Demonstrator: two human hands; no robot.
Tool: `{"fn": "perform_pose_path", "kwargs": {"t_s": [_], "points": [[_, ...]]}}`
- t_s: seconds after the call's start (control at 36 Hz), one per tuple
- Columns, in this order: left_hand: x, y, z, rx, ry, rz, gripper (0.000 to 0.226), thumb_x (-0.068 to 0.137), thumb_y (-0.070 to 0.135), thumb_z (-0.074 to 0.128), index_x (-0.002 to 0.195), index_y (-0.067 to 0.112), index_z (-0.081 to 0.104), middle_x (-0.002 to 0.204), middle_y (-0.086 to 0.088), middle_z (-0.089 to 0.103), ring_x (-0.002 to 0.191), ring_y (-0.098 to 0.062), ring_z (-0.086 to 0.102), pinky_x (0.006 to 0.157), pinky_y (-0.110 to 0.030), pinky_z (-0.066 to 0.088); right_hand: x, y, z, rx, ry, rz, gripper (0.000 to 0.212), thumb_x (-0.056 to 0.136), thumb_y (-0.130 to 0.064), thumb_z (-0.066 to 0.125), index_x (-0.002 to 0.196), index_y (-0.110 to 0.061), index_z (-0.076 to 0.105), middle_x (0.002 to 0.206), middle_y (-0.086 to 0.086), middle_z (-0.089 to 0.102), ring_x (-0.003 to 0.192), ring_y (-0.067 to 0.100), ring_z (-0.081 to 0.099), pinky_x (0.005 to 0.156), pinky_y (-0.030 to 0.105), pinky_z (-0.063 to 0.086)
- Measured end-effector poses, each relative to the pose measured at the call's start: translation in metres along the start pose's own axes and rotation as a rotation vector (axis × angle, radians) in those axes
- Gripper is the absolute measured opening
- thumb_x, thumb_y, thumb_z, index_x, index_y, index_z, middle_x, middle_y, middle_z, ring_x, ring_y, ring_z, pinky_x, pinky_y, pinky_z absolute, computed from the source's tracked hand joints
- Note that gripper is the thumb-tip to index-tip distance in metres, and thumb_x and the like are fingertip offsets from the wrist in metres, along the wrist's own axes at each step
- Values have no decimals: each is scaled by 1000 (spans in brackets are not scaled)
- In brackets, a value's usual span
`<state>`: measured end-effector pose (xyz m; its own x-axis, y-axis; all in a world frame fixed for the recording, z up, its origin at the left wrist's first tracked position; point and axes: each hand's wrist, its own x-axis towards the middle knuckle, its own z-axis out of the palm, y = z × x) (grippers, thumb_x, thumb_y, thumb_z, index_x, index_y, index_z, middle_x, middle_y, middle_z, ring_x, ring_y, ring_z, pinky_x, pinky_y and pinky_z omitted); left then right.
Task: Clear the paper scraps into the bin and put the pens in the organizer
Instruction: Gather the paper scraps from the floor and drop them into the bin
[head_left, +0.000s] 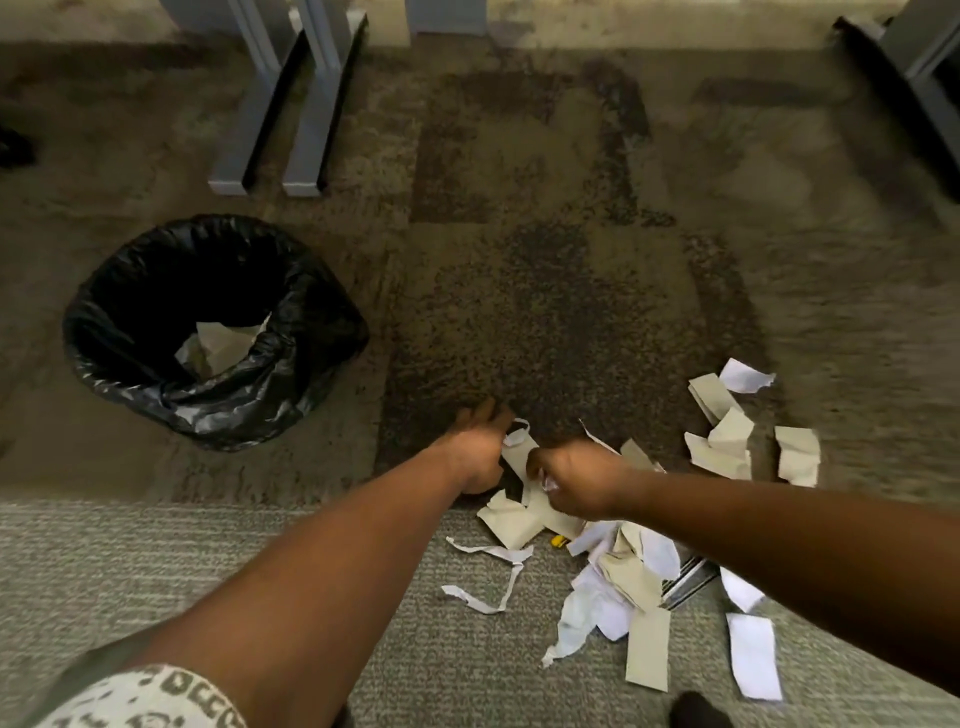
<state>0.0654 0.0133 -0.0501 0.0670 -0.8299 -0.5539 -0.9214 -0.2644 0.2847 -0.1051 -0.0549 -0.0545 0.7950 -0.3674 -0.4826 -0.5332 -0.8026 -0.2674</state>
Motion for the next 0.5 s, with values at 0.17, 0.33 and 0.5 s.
{"fn": "perform_pose_path", "kwargs": {"t_s": [0.17, 0.33, 0.5], "points": [[4, 11, 7, 97, -43, 86, 88, 86, 28, 66, 154, 26, 12, 160, -9, 6, 143, -37, 15, 114, -49, 30, -5, 11, -16, 166, 28, 37, 29, 80, -18, 60, 107, -14, 69, 99, 7, 71, 90, 25, 65, 68, 26, 44], [7, 23, 13, 317, -14, 141, 80, 86, 34, 67, 151, 28, 21, 156, -11, 16, 139, -39, 20, 105, -48, 41, -26, 45, -43, 482, 181, 188, 25, 81, -16, 64, 105, -21, 72, 94, 1, 67, 80, 17, 62, 63, 28, 49], [10, 26, 10, 356, 70, 210, 31, 92, 14, 57, 123, 14, 57, 129, -11, 48, 122, -34, 48, 93, -43, 50, -39, 73, -47, 678, 228, 415, 16, 84, -10, 65, 90, -25, 69, 95, -1, 61, 82, 12, 57, 66, 26, 49]]}}
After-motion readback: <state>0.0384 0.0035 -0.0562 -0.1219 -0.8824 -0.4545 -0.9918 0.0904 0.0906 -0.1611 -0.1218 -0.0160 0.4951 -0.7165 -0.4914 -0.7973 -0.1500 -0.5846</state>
